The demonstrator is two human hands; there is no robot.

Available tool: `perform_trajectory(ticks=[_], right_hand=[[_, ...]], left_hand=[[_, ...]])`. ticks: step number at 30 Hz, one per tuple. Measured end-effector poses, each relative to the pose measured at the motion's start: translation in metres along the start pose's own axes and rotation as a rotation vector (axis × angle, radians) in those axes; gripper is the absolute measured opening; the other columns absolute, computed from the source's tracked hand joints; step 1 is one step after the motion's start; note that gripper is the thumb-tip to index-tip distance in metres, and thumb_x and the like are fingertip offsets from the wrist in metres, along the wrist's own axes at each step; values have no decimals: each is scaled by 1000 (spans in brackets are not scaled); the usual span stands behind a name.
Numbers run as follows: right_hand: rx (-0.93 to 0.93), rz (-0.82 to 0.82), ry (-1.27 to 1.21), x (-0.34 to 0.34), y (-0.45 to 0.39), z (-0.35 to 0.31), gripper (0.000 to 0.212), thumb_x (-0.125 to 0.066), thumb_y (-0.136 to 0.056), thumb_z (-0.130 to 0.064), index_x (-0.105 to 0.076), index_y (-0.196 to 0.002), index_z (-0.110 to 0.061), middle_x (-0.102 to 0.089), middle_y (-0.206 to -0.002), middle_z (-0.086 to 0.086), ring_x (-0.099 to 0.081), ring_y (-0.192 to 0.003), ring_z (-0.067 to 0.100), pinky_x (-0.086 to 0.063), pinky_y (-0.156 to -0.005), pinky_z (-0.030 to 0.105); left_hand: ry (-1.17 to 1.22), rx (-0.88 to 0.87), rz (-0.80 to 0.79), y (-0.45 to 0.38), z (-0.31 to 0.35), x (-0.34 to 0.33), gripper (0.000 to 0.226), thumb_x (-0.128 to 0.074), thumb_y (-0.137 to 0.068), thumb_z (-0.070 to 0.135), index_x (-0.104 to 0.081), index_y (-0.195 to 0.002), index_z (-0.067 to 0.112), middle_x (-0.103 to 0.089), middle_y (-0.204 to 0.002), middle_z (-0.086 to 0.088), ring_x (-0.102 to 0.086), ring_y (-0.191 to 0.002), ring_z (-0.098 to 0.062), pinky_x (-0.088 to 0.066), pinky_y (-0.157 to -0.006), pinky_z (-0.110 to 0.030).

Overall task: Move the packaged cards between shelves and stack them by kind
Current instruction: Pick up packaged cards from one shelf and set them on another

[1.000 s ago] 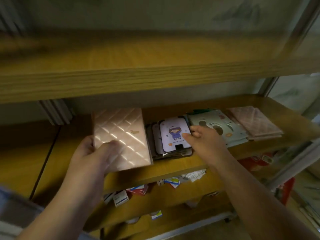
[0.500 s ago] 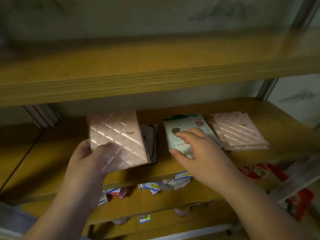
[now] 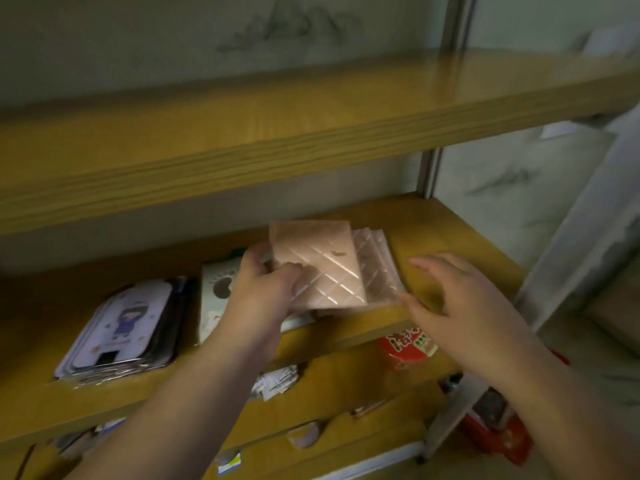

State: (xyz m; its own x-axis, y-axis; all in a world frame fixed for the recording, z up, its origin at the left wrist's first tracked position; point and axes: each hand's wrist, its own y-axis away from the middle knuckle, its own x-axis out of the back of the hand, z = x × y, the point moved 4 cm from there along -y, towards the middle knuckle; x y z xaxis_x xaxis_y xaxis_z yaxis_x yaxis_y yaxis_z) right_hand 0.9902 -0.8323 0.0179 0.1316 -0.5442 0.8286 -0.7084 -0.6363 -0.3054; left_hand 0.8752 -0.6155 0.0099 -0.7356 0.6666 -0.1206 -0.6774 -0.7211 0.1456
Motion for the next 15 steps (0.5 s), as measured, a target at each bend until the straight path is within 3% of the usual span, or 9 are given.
perform_trajectory(ticks=[4,9,12,15], right_hand=[[-41,-27,-10,11,8,32,64,-53,-84,-57,-46,-142,-32,-48,-132,-17,-50,-114,0,-39,-90,20],[-95,-28,-25,16,8,54,62,-52,-85,-61,-46,-141,-36,-49,-131,-20,-49,-110,-3,-36,-82,14],[-111,-19,-25,15,5,59,60,-54,-87,-59,-46,-141,-36,-51,-131,-20,-49,-109,-4,-34,-79,11],[-90,-27,-23,12,3,57,59,-55,-87,-59,-46,-141,-36,-51,-131,-21,-50,-111,-3,-37,-83,15]], left_hand=[[-92,-10,-72,-22,-11,-53,59,-77,-75,14,-57,-129,26,-74,-112,3,-75,-95,-17,-59,-76,-33],[-266,-87,-126,-40,-21,-92,38,-67,-90,5,-64,-118,31,-74,-109,11,-72,-92,-3,-57,-68,-14],[-564,-170,-102,-50,-25,-102,42,-57,-96,7,-54,-135,22,-65,-130,0,-62,-119,-16,-52,-98,-33],[-808,-229,-43,-51,-29,-102,60,-56,-93,12,-38,-150,18,-52,-143,-13,-52,-128,-31,-46,-103,-42]])
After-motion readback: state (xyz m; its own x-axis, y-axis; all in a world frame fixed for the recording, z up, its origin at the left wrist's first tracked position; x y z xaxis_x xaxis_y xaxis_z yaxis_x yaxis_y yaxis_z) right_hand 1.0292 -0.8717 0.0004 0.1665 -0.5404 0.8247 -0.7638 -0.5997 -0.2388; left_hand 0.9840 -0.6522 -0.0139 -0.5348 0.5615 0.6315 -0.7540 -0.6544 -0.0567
